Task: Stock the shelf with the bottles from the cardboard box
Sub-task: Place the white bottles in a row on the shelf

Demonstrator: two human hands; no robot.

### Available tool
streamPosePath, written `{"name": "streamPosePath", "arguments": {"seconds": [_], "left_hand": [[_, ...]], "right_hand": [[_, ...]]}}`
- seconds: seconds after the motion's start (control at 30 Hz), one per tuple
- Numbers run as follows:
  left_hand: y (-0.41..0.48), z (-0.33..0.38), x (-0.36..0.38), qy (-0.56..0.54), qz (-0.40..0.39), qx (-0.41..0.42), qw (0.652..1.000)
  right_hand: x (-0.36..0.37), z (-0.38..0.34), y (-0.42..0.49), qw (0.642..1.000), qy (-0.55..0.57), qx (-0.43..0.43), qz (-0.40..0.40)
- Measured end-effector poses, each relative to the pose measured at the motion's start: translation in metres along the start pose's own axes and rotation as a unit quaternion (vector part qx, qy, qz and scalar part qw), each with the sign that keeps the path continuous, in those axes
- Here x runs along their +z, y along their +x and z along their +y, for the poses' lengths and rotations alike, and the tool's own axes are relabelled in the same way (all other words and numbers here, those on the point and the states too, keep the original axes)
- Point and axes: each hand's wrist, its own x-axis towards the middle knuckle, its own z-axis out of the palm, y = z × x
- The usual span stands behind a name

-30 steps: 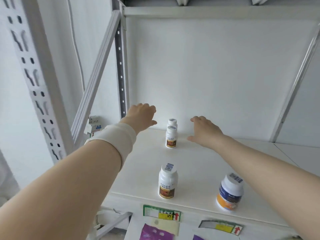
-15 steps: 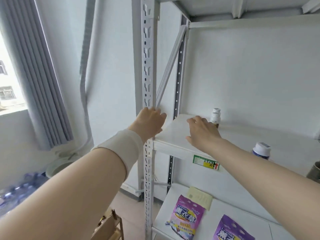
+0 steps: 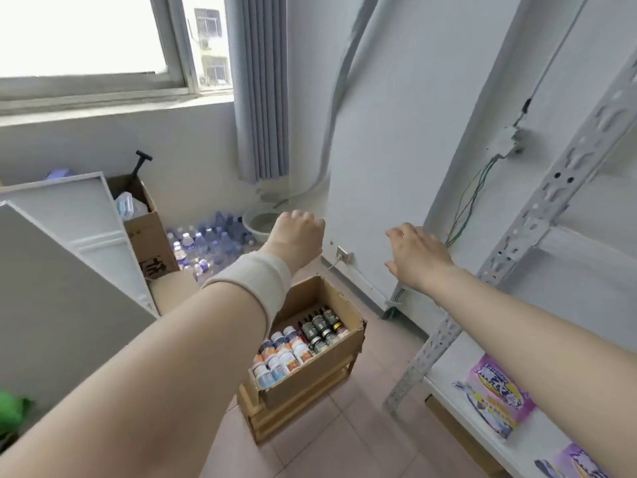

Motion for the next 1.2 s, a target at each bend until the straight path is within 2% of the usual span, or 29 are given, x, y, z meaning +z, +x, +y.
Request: {"name": "streamPosePath", "arguments": {"seconds": [0.17, 0.37, 0.63, 0.73, 0.83, 0.97, 1.03, 1.2], "left_hand": [[-0.004, -0.028, 0.095, -0.031, -0.075, -0.029, 0.996], [0.014, -0.038, 0.201, -0.096, -0.178, -0.081, 0.976], [0.024, -0.022, 0.335, -0.207, -0.338, -0.186, 0.899], [0.024, -0.004, 0.375, -0.264, -0.394, -0.225, 0.852], [0.028, 0.011, 0.419, -0.341, -0.419, -0.306, 0.784], [0.037, 0.025, 0.473, -0.451, -0.416, -0.439, 0.656], [0.042, 0.031, 0.492, -0.486, -0.406, -0.483, 0.605], [0.047, 0.036, 0.517, -0.528, -0.387, -0.517, 0.551]], "right_hand": [[0.070, -0.055, 0.049, 0.996, -0.012, -0.069, -0.055], [0.172, -0.083, 0.116, 0.982, -0.013, -0.134, -0.136], [0.311, -0.101, 0.174, 0.934, -0.017, -0.206, -0.293], [0.351, -0.109, 0.184, 0.912, -0.013, -0.215, -0.348], [0.392, -0.117, 0.194, 0.897, 0.017, -0.192, -0.397], [0.445, -0.129, 0.207, 0.878, 0.098, -0.085, -0.462], [0.465, -0.135, 0.212, 0.864, 0.129, -0.034, -0.485], [0.493, -0.143, 0.215, 0.831, 0.205, 0.023, -0.517]]}}
